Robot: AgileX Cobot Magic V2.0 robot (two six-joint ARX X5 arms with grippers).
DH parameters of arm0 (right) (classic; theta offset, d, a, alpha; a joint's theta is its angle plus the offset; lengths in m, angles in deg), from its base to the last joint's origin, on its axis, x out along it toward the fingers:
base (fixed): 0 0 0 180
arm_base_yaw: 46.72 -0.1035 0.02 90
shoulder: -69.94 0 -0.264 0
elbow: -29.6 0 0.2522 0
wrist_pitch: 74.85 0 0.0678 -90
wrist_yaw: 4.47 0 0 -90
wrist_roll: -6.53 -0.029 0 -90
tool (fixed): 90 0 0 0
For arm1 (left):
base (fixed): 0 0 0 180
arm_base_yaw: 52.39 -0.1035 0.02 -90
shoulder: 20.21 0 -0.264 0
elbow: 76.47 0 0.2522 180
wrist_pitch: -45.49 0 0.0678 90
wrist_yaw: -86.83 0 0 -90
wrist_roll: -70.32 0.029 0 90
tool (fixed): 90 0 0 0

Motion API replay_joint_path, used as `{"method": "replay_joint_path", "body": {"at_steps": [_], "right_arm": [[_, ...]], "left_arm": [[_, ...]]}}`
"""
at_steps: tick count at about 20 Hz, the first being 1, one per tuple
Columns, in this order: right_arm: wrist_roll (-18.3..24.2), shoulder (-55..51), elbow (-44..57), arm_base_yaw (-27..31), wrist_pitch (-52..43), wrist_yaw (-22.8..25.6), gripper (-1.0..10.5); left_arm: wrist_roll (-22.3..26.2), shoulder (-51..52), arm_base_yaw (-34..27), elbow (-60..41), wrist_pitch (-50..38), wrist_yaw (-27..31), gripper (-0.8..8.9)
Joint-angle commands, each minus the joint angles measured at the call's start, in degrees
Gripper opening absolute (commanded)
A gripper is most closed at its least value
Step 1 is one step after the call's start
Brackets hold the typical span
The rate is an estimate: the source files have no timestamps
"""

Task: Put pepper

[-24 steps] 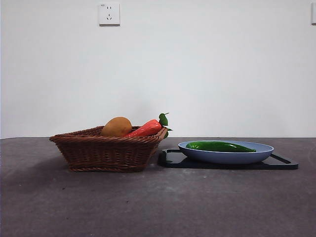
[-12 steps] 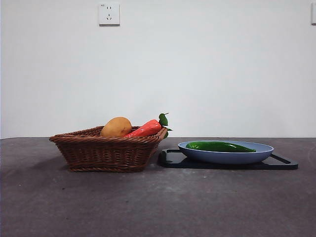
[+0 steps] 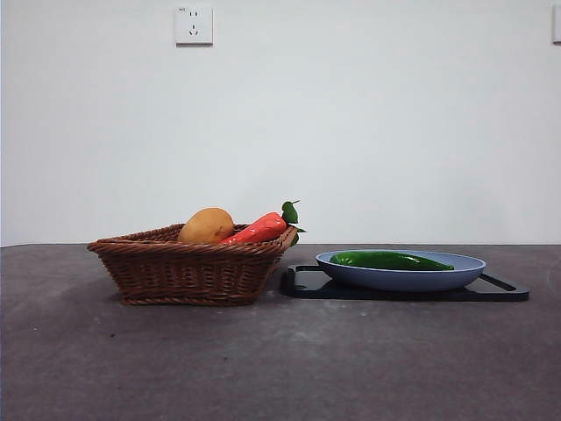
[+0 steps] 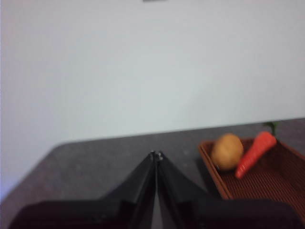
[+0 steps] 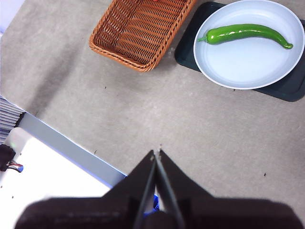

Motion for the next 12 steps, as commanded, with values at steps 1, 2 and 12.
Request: {"method": "replay_joint_path", "body": {"at_steps": [1,2,12], "right_arm": [[-0.1,0.4,-1.1,-0.3,0.9,0.1,0.1],[-0.1,0.4,-1.1,-0.3,0.9,0.1,0.1],[-0.1,0.4,-1.1,-0.3,0.9,0.1,0.1]], "left_arm": [[-3.3,2.0,-0.4,-2.4,1.0,0.1,0.08],[-3.5,2.7,-0.4,-3.3,1.6,0.1,0.08],[-3.5,5.7,-0.4,-4.5,18.1,0.1,0.08]]}}
